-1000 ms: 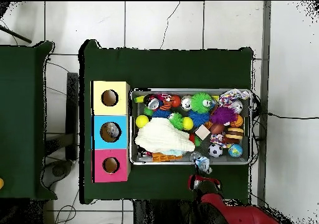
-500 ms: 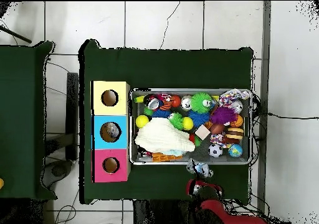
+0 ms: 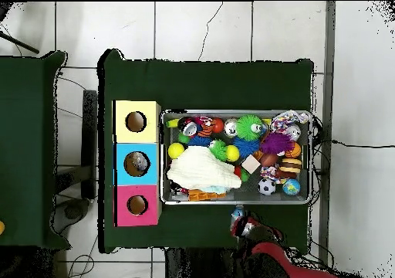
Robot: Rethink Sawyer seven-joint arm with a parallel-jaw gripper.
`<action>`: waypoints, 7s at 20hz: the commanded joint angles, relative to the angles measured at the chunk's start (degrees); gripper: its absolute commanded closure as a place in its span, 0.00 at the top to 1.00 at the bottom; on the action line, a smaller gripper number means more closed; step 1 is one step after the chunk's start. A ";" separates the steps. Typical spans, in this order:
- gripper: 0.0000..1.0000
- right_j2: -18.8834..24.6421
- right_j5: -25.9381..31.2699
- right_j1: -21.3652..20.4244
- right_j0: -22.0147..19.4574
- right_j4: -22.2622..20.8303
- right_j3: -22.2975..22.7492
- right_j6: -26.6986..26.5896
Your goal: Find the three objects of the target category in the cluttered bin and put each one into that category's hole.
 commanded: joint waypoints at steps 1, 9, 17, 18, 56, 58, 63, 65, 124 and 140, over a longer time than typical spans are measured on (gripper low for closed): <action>0.00 8.34 15.41 -13.33 1.72 12.96 1.10 -17.79; 0.00 10.84 9.50 -4.72 5.25 6.00 -1.08 -7.59; 0.00 -12.16 -9.38 11.96 20.26 -14.88 -8.16 6.42; 0.00 -13.52 -9.67 12.74 20.45 -15.66 -8.00 6.75; 1.00 -29.05 -25.86 29.49 19.83 -24.73 -12.57 2.57; 1.00 -29.62 -26.04 29.40 20.01 -25.10 -12.38 2.84; 1.00 -29.90 -26.55 29.16 18.98 -26.82 -11.58 2.94; 1.00 -31.07 -27.27 30.01 19.43 -27.07 -11.98 2.96; 1.00 -45.78 -49.41 56.04 25.08 -23.36 -26.91 0.95; 1.00 -46.95 -54.98 61.93 25.81 -20.06 -29.40 -0.20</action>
